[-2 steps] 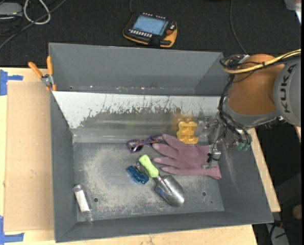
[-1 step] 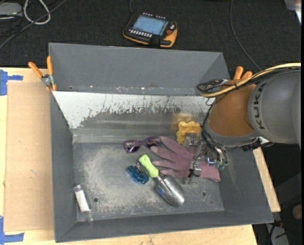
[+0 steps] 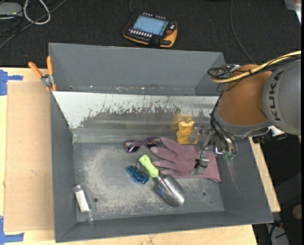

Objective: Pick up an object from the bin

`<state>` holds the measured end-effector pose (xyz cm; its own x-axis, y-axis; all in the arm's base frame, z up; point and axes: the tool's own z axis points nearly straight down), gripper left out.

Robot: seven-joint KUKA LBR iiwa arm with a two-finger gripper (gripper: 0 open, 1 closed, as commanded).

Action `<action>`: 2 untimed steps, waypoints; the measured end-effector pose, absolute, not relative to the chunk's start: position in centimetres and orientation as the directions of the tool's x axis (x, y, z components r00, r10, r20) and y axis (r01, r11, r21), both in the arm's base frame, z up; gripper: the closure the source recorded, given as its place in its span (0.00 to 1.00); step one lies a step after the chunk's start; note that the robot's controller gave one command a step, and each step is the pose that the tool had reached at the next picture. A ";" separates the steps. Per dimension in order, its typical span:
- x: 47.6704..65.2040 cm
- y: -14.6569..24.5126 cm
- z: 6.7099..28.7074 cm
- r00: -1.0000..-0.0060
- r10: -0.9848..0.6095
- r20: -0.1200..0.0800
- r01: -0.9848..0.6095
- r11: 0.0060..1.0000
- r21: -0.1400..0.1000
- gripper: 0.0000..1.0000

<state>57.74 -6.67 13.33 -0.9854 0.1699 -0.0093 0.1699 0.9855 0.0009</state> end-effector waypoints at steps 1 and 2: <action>56.0 -7.6 9.8 -0.954 0.299 0.015 0.299 0.954 -0.001 0.00; 56.1 -5.5 6.9 -0.954 0.299 -0.007 0.299 0.954 0.002 0.00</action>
Offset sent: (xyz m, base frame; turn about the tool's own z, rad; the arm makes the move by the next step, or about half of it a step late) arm -0.0163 0.0119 -0.0633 0.1353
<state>56.10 -5.46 6.94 -0.9542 0.2991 -0.0066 0.2991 0.9542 0.0019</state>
